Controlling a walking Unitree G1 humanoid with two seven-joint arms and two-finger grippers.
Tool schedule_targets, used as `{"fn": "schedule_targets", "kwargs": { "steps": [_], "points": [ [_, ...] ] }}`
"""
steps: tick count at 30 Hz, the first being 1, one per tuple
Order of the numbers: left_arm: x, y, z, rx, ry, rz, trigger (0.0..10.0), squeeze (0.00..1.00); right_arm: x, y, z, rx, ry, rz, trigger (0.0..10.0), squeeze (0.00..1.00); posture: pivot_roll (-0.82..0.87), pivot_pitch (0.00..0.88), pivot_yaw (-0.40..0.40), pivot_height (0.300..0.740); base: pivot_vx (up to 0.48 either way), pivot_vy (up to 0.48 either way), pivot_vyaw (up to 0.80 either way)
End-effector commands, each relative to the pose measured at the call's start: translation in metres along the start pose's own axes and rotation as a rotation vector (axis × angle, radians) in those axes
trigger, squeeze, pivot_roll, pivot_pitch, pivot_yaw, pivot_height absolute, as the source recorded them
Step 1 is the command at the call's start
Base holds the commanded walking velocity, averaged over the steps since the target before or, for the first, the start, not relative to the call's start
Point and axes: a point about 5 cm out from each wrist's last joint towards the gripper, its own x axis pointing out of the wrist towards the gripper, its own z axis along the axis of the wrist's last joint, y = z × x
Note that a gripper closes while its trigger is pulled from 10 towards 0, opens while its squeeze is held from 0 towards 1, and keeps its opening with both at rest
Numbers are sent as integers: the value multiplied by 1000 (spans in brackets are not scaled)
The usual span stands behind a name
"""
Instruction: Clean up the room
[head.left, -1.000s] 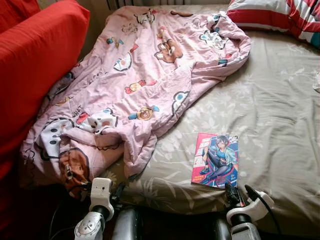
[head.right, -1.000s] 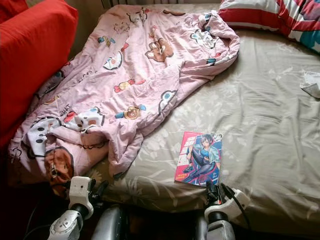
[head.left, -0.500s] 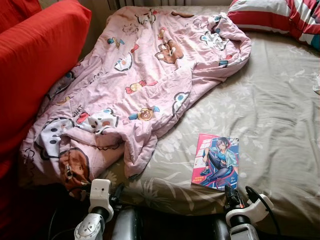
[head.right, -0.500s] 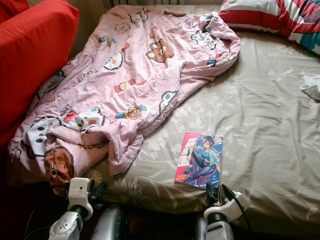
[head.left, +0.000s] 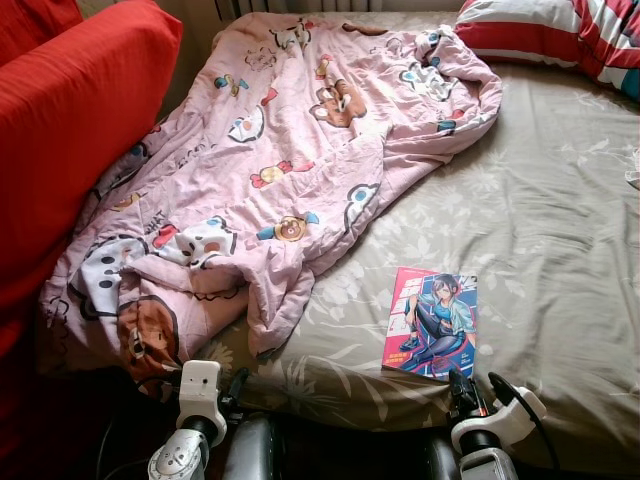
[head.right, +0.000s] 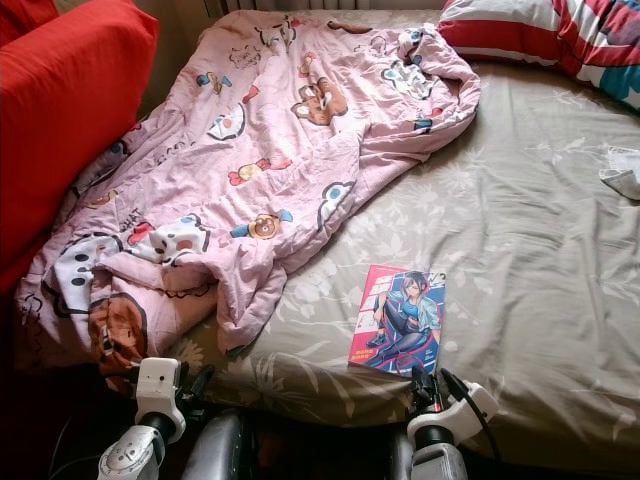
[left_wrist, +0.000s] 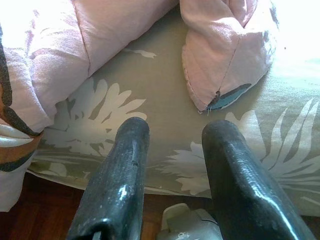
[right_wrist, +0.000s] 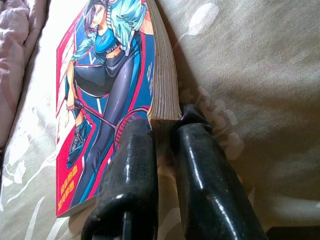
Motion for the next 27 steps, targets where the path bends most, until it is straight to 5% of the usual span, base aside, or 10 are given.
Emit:
{"fn": "schedule_targets", "kwargs": {
  "steps": [1, 4, 6, 7, 8, 9, 23, 24, 25, 27],
  "points": [
    [-8, 4, -13, -3, 45, 17, 10000, 0, -12, -16, -11, 15, 33, -73, 10000, 471, -34, 265, 67, 585, 0, 0, 0],
    [-8, 4, -12, -3, 44, 18, 10000, 0, -10, -15, -9, 11, 28, -68, 10000, 788, -34, 267, 68, 585, 0, 0, 0],
    [-8, 4, -12, -2, 44, 20, 10000, 0, -8, -14, -8, 6, 27, -67, 10000, 718, -34, 267, 68, 585, 0, 0, 0],
    [-8, 4, -12, -2, 44, 20, 10000, 0, -7, -13, -8, 4, 27, -66, 10000, 275, -32, 268, 69, 585, 0, 0, 0],
    [-8, 4, -12, -2, 44, 20, 10000, 0, -7, -13, -8, 4, 27, -65, 10000, 275, -32, 268, 69, 585, 0, 0, 0],
    [-8, 4, -12, -2, 44, 20, 10000, 0, -6, -12, -8, 2, 25, -61, 10000, 0, -32, 269, 68, 585, 0, 0, 0],
    [-8, 5, -12, 0, 46, 21, 10000, 0, 2, -4, -4, 9, 15, -15, 10000, 0, -32, 269, 73, 585, 0, 0, 0],
    [-8, 5, -12, 0, 46, 21, 10000, 0, 2, -3, -4, 11, 14, -12, 2627, 0, -31, 269, 73, 585, 0, 0, 0],
    [-8, 5, -12, 1, 46, 21, 10000, 0, 3, -3, -4, 15, 11, -7, 0, 0, -31, 268, 74, 585, 0, 0, 0],
    [-8, 5, -12, 2, 46, 21, 10000, 0, 4, -1, -2, 21, 4, 3, 0, 0, -31, 269, 75, 585, 0, 0, 0]
  ]
}}
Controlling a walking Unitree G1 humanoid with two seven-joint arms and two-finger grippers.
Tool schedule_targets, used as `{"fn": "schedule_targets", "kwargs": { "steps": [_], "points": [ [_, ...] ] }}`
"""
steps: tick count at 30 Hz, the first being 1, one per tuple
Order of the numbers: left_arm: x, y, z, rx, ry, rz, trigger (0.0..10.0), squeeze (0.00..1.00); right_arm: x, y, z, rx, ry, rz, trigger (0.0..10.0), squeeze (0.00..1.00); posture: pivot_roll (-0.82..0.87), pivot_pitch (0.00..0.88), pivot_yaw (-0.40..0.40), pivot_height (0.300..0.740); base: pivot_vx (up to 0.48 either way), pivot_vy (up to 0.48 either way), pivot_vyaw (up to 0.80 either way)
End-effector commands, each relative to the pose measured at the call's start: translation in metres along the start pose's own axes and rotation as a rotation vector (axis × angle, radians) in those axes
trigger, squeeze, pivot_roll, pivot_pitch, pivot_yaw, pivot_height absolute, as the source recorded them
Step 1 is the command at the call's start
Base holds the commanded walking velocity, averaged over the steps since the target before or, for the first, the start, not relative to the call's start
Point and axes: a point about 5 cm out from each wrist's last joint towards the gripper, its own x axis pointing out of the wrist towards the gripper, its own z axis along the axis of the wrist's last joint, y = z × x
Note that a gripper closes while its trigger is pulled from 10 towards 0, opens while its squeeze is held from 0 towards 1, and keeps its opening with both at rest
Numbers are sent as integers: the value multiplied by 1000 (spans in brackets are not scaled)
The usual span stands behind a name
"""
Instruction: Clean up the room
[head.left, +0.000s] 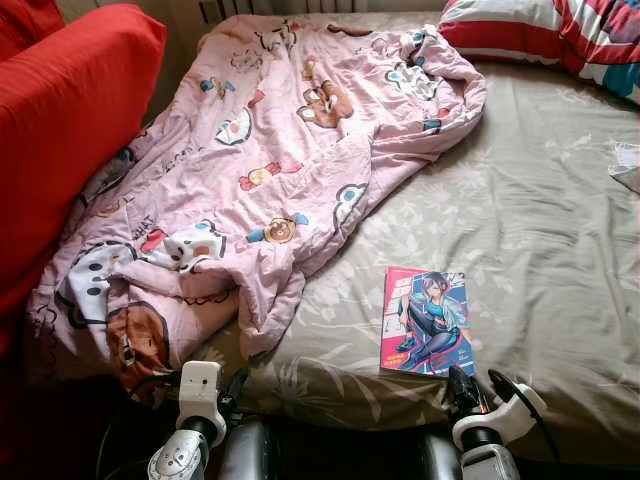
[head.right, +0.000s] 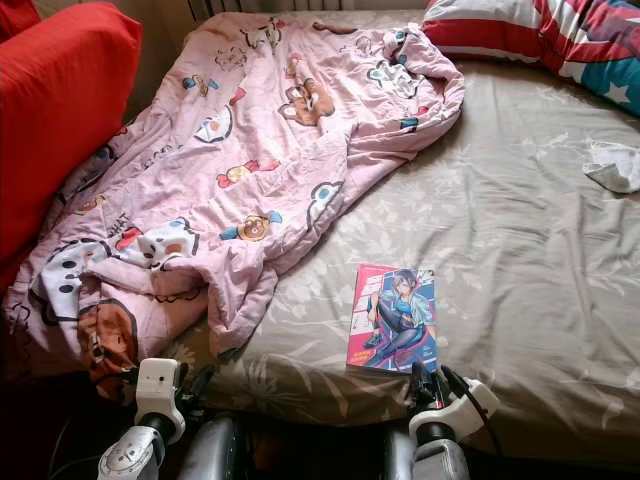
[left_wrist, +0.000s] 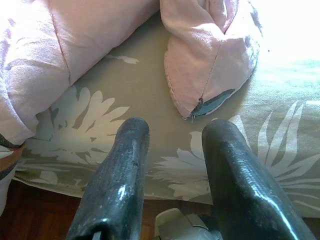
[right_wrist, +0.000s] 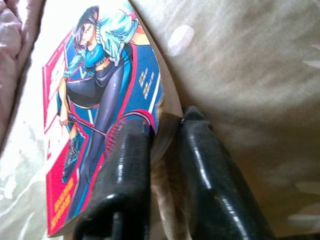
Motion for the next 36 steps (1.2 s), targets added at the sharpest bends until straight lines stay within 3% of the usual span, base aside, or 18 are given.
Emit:
{"fn": "schedule_targets", "kwargs": {
  "steps": [1, 16, 28, 34, 36],
  "points": [
    [-7, 5, -11, 2, 45, 17, 10000, 0, -3, -2, -5, 23, 10, -12, 0, 0, -31, 269, 75, 585, 0, 0, 0],
    [-7, 5, -11, 5, 44, 15, 10000, 0, 0, 0, -2, 20, -8, 7, 0, 0, -33, 267, 78, 585, 0, 0, 0],
    [-6, 5, -11, 2, 46, 15, 10000, 0, 10, 24, 17, -125, -82, 137, 0, 0, -37, 265, 78, 585, 0, 0, 0],
    [-6, 5, -11, 3, 47, 20, 10000, 0, 8, 44, 28, -298, -145, 236, 0, 0, -43, 264, 75, 585, 0, 0, 0],
    [-6, 5, -11, 2, 48, 21, 10000, 0, 8, 46, 31, -316, -156, 246, 0, 0, -45, 263, 73, 585, 0, 0, 0]
  ]
}}
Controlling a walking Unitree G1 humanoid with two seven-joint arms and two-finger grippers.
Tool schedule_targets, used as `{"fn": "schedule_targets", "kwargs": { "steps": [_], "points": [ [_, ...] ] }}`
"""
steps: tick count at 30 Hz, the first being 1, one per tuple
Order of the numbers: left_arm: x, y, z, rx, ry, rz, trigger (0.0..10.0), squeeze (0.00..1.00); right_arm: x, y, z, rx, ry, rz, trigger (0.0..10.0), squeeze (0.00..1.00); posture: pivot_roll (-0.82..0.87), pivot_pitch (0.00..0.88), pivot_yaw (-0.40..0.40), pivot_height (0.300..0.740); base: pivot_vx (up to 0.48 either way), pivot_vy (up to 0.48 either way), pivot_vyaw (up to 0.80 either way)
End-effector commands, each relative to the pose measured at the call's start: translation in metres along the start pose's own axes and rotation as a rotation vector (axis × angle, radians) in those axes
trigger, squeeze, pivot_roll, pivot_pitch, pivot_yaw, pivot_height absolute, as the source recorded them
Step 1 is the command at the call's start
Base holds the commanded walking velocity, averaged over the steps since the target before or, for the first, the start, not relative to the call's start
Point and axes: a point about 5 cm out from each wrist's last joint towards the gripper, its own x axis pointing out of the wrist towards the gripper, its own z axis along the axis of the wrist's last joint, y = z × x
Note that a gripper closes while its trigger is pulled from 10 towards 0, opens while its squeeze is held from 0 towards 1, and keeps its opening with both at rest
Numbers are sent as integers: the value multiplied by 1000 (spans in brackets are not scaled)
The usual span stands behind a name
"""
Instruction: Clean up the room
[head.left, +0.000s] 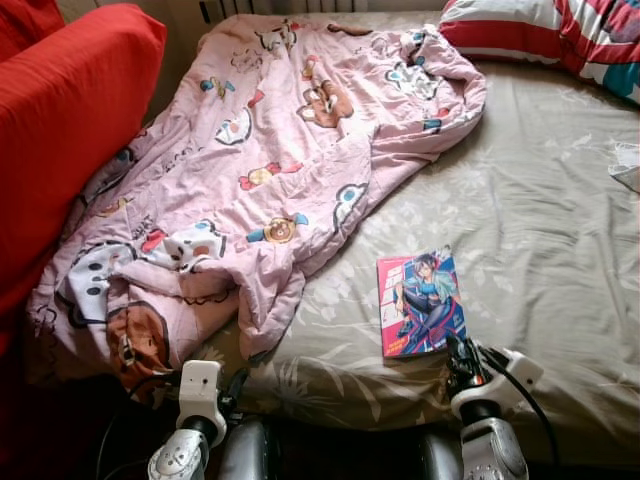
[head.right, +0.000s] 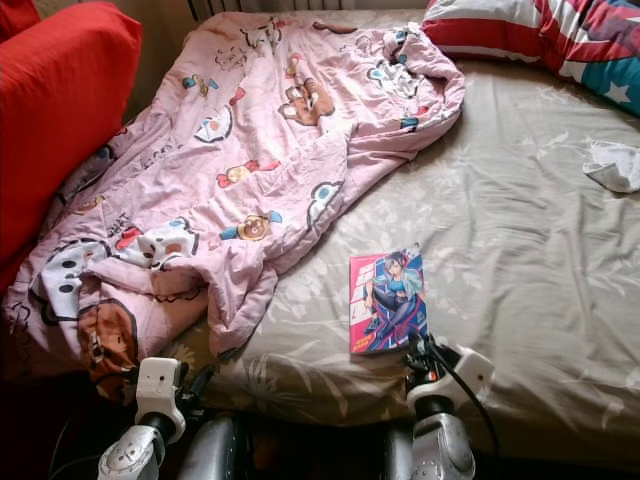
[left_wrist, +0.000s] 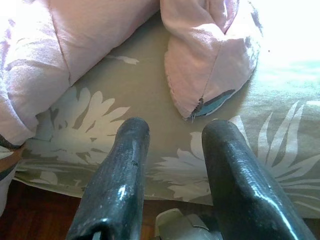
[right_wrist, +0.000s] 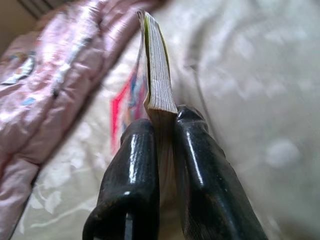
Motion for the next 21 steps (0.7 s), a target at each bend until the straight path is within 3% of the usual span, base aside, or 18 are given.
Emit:
{"fn": "schedule_targets", "kwargs": {
  "steps": [1, 3, 11, 17, 18, 19, 21],
  "points": [
    [-7, 5, -12, 1, 47, 21, 10000, 0, -3, 3, 4, -48, -22, 16, 0, 0, -47, 262, 72, 585, 0, 0, 0],
    [-6, 5, -11, -2, 48, 24, 10000, 0, -2, 9, 12, -148, -36, 72, 0, 0, -56, 256, 65, 585, 0, 0, 0],
    [-1, 1, -10, -15, 48, 32, 10000, 0, -1, 19, 28, -296, -50, 133, 0, 0, -76, 235, 48, 585, 0, 0, 0],
    [4, -1, -7, -23, 47, 38, 10000, 0, 4, 16, 36, -292, -70, 96, 0, 0, -85, 203, 33, 585, 0, 0, 0],
    [5, -1, -6, -24, 47, 39, 10000, 0, 4, 15, 36, -287, -64, 89, 2902, 0, -85, 196, 31, 585, 0, 0, 0],
    [7, -2, -3, -28, 39, 41, 10000, 0, 4, 10, 34, -281, -49, 58, 10000, 0, -86, 183, 27, 585, 0, 0, 0],
    [8, -2, -2, -30, 37, 42, 10000, 0, 4, 8, 33, -280, -43, 44, 10000, 0, -87, 177, 26, 585, 0, 0, 0]
  ]
}}
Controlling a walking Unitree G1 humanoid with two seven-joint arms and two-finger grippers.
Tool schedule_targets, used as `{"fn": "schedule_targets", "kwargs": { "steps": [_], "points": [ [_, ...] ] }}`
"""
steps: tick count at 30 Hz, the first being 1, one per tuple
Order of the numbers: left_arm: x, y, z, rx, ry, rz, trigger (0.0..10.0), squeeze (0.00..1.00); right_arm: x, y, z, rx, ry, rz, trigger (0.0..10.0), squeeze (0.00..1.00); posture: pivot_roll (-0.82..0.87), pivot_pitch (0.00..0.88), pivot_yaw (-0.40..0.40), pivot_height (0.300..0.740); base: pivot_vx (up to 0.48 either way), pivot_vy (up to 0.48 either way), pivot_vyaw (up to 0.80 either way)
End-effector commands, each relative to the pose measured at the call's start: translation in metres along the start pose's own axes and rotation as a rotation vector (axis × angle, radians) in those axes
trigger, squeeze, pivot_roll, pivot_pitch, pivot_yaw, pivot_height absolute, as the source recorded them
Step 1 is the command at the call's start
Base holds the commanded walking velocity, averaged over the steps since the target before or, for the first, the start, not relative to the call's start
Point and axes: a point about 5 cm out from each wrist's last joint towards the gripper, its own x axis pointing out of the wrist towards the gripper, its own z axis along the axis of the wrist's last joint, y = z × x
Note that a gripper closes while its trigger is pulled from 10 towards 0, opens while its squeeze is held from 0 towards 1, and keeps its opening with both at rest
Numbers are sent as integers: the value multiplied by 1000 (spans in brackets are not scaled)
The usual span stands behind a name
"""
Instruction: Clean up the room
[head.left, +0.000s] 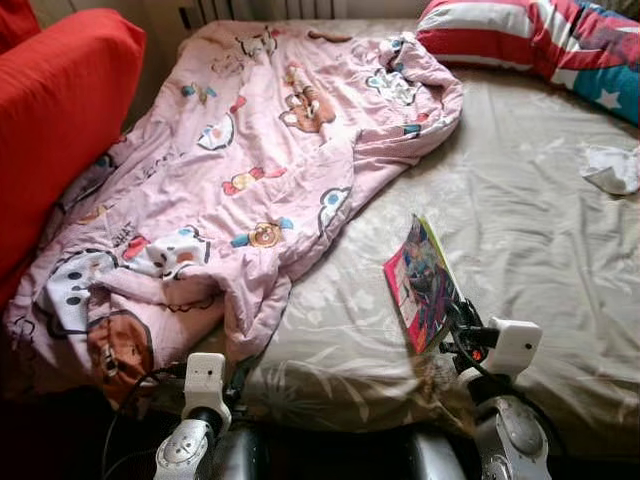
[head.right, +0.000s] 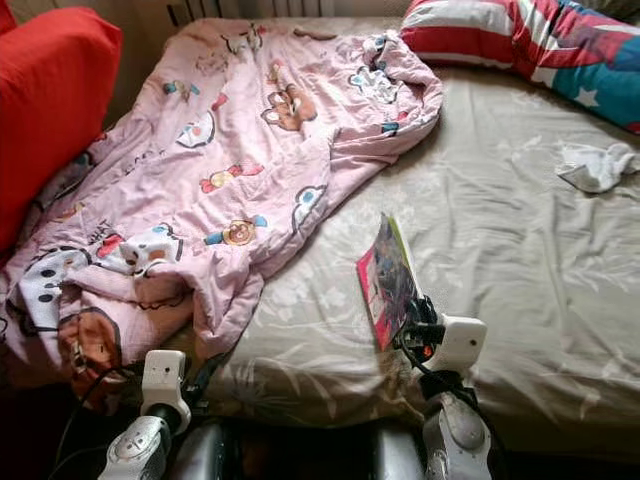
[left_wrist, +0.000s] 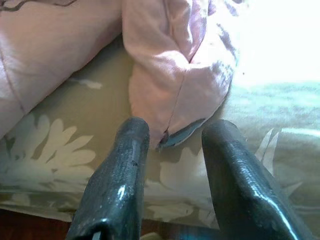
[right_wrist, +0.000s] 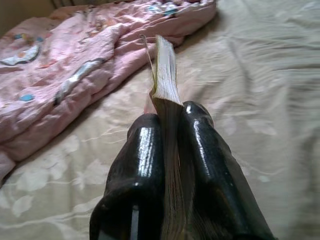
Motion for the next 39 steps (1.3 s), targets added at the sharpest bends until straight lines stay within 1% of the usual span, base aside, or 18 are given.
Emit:
{"fn": "schedule_targets", "kwargs": {
  "steps": [1, 4, 8, 11, 13, 23, 31, 37, 39],
  "points": [
    [-4, 3, -8, -15, 26, 21, 10000, 0, 1, -2, 2, 4, -5, -18, 10000, 0, -87, 174, 25, 585, 0, 0, 0],
    [0, 0, -5, -22, 21, 21, 10000, 0, 2, -7, -5, -35, 44, -54, 10000, 0, -96, 150, 19, 585, 0, 0, 0],
    [3, -3, -2, -29, 16, 20, 10000, 0, 4, -13, -6, -50, 43, -89, 10000, 0, -104, 131, 14, 585, 0, 0, 0],
    [4, -4, -1, -32, 15, 19, 10000, 0, 5, -13, -6, -49, 44, -91, 10000, 0, -108, 125, 11, 585, 0, 0, 0],
    [7, -7, 2, -39, 14, 16, 10000, 0, 8, -17, -9, -72, 69, -103, 10000, 0, -106, 108, 10, 604, 0, 0, 0],
    [9, -6, -1, -36, 50, 17, 10000, 0, 16, -19, -11, -54, 69, -119, 10000, 0, -111, 63, 22, 659, 0, 0, 0],
    [7, -2, -5, -32, 69, 28, 10000, 0, 17, -20, -14, -50, 77, -116, 10000, 0, -109, 45, 22, 704, 0, 0, 0],
    [8, -3, -5, -33, 73, 27, 10000, 0, 19, -21, -14, -47, 72, -114, 10000, 0, -110, 26, 19, 740, 0, 0, 0],
    [8, -4, -5, -34, 73, 27, 10000, 0, 19, -21, -14, -45, 72, -113, 10000, 0, -107, 20, 16, 740, 0, 0, 0]
  ]
}}
